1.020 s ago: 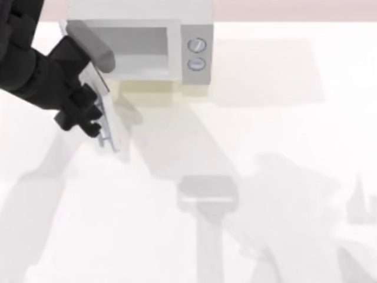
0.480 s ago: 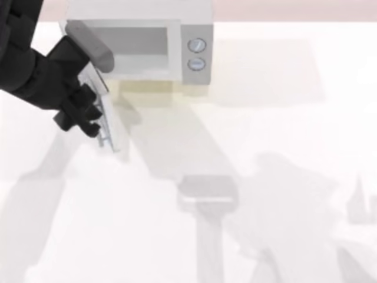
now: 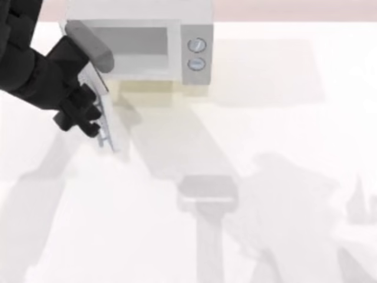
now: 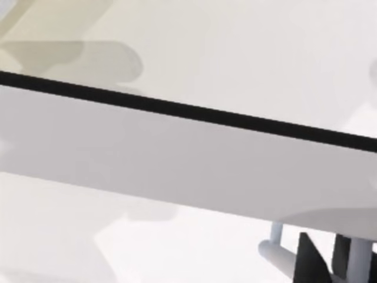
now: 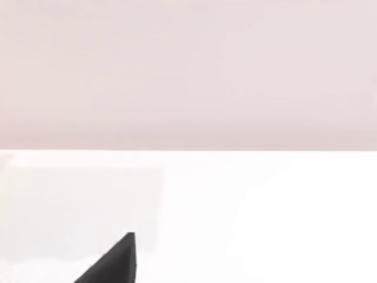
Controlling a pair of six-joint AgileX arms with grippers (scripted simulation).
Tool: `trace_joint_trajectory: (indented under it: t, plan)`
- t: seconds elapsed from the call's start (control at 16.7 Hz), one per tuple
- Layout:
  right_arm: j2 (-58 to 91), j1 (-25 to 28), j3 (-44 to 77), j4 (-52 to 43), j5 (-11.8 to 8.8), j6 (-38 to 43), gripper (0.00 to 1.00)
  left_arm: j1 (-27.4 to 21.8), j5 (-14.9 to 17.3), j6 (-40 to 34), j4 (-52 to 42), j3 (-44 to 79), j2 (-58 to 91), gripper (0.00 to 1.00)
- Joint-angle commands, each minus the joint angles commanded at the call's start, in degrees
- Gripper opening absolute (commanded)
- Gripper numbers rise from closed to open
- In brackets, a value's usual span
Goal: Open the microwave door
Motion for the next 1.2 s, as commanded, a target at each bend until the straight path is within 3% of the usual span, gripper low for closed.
trace_joint_trajectory:
  t: [0.24,0.72,1.2]
  plan:
    - [0.0,0.0,0.0,0.0,0.0,0.0,1.00,0.3,0.4,0.9,-0.4,0.0,0.2,0.00]
    - [0.0,0.0,0.0,0.0,0.0,0.0,1.00,5.2,4.7,12.6,-5.1,1.1,0.7,0.00]
    - [0.0,0.0,0.0,0.0,0.0,0.0,1.00,5.5,5.0,13.3,-5.4,1.2,0.7,0.00]
